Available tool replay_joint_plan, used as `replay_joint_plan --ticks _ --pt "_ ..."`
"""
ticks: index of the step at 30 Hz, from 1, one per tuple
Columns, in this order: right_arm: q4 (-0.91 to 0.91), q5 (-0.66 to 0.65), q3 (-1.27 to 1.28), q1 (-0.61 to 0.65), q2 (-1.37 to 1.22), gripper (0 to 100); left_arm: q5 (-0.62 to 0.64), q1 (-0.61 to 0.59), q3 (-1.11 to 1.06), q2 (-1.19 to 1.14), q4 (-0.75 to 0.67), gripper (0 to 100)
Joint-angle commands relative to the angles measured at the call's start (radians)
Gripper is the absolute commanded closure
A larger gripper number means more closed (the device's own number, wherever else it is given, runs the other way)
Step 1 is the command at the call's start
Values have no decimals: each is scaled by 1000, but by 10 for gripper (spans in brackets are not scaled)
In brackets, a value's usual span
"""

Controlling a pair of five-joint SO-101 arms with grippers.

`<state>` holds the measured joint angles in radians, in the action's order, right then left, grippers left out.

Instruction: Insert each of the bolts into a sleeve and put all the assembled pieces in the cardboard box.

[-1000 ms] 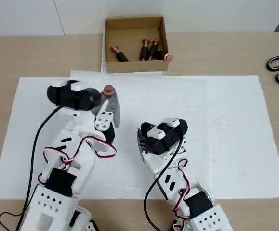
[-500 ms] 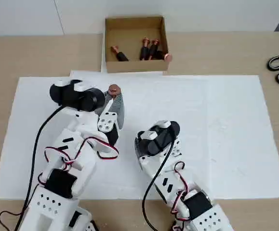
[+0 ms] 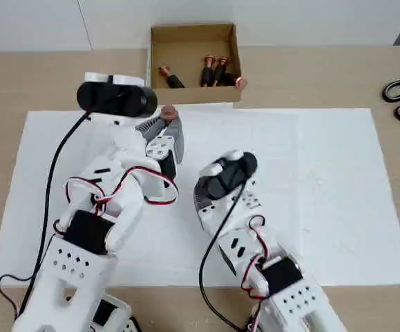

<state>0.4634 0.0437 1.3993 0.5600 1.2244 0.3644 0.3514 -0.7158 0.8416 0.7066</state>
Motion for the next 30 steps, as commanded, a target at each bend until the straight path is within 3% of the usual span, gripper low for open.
replay_joint_plan --ticks 1,8,22,30 --pt "-117 6 -69 -8 -113 995 3 37 41 -5 -63 994" --pt "-272 9 -72 -7 -265 995 3 55 -85 -5 -203 994" --pt "-277 14 -107 30 -255 995 8 54 -105 -3 -199 994" --pt "-269 9 -32 22 -58 995 9 54 -107 -3 -198 994"
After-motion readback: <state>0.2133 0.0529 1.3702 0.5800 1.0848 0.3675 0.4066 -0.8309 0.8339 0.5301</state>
